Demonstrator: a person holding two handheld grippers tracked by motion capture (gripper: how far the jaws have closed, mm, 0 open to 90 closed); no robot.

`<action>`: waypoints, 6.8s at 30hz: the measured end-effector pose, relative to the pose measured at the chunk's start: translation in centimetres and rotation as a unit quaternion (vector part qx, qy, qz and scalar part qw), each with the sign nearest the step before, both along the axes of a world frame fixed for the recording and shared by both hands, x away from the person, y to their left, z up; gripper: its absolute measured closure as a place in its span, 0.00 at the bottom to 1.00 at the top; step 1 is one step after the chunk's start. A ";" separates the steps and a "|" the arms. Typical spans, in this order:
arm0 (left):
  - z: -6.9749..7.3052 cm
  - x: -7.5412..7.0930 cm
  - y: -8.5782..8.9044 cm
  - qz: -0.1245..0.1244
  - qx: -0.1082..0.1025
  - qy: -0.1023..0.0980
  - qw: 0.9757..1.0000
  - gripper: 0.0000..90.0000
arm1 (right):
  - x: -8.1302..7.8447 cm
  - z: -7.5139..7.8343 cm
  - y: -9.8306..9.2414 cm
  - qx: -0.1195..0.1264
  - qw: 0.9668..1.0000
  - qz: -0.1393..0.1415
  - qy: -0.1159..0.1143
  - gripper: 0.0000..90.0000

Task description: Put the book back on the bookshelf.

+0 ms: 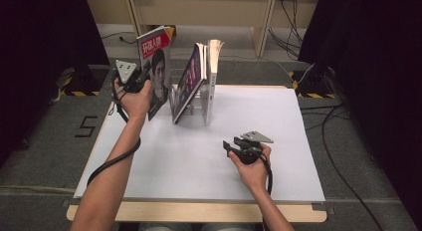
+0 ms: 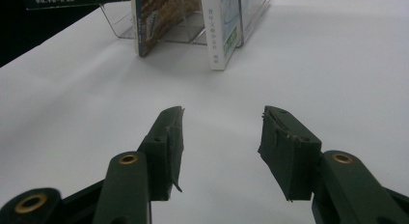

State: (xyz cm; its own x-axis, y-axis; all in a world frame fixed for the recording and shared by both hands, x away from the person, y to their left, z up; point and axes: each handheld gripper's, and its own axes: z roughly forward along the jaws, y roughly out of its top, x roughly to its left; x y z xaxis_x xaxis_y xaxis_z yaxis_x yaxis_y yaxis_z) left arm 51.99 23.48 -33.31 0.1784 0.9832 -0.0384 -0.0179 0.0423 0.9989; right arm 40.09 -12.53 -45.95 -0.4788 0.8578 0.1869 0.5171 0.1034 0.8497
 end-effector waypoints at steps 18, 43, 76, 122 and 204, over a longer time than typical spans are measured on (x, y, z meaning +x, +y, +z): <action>1.2 1.3 -0.4 0.011 0.015 -0.039 0.999 0.96 | -0.1 0.0 0.0 0.000 1.000 0.001 0.001 0.56; -4.9 0.2 -1.0 -0.040 0.023 -0.011 0.999 0.95 | -0.1 -0.1 0.1 -0.002 1.000 0.003 0.002 0.56; 0.0 0.7 0.7 0.014 0.005 -0.007 1.000 0.96 | -0.2 0.0 0.0 0.002 1.000 0.003 0.008 0.56; -2.2 1.1 -3.2 -0.032 0.051 0.019 0.998 0.96 | -0.2 -0.1 0.3 0.002 1.000 0.009 0.009 0.55; -4.5 -0.8 -1.1 -0.137 0.043 0.027 0.989 0.34 | -0.5 -0.3 0.8 -0.003 1.000 0.010 0.012 0.55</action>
State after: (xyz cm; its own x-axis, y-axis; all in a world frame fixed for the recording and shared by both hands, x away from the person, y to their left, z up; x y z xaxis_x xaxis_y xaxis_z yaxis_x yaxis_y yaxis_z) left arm 51.20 22.41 -37.78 0.4379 0.8987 0.0258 0.0361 -0.0462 0.9983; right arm 39.63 -11.76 -46.24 -0.4913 0.8490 0.1945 0.5358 0.1185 0.8360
